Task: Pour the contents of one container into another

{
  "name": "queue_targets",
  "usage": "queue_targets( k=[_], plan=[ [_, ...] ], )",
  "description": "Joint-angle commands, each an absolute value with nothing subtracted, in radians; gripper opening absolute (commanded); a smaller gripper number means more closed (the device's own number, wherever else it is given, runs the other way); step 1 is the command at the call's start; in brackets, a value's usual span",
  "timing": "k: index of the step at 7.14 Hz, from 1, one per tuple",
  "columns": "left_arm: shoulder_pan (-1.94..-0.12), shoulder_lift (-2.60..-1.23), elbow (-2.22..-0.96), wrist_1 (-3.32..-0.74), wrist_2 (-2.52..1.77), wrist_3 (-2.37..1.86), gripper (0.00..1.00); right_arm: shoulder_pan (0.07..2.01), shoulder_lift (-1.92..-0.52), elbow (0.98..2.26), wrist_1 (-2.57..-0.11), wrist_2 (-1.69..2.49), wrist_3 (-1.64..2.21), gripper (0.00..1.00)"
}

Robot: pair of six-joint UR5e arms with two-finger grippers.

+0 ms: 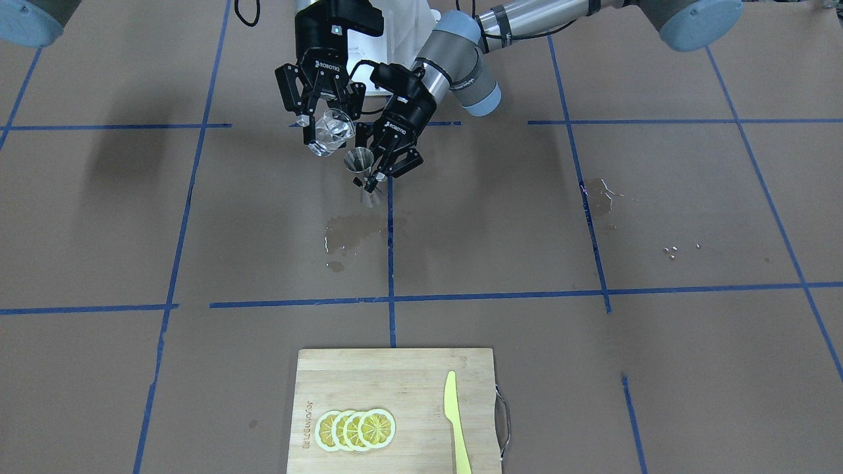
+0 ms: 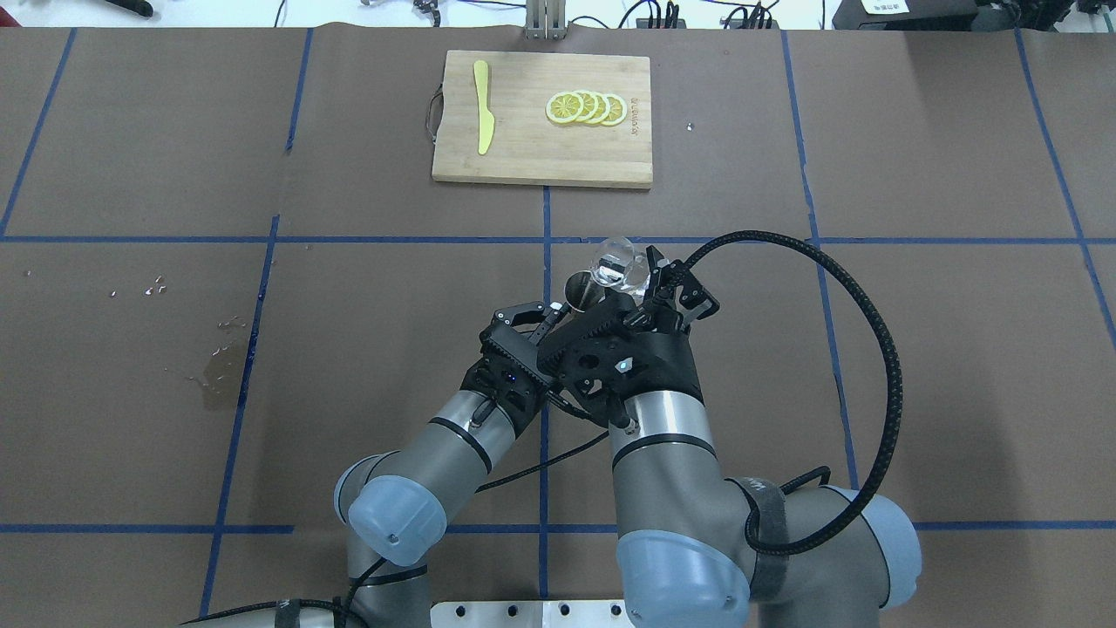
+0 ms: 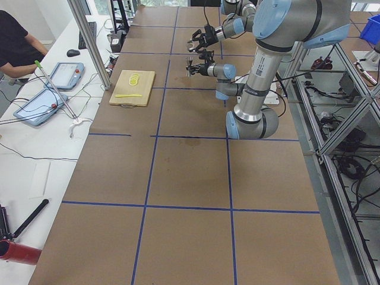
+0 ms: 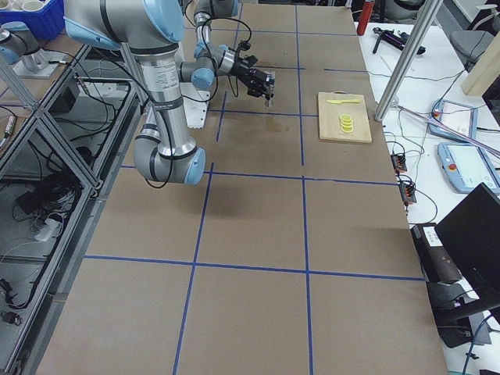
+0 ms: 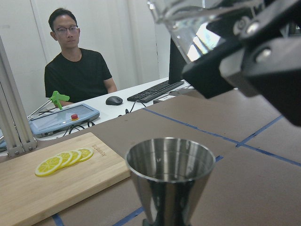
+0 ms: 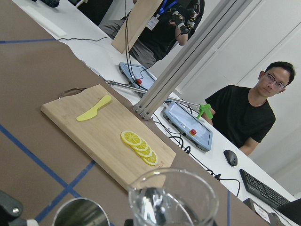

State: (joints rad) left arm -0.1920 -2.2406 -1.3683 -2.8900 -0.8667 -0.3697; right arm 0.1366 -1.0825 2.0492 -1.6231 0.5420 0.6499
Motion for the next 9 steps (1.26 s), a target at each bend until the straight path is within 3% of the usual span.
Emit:
queue_targets(
  k=[1,9],
  plan=[
    [-0.192,-2.244,-1.368,-2.889,-0.867,-0.370,0.00,0.137,-1.078,2.048,-1.661,0.541,0.594,0.00],
    [-0.193,-2.243,-1.370,-2.888,-0.865,-0.368,0.00,0.137,-1.052,2.049,-1.779,0.540,0.477,0.00]
  ],
)
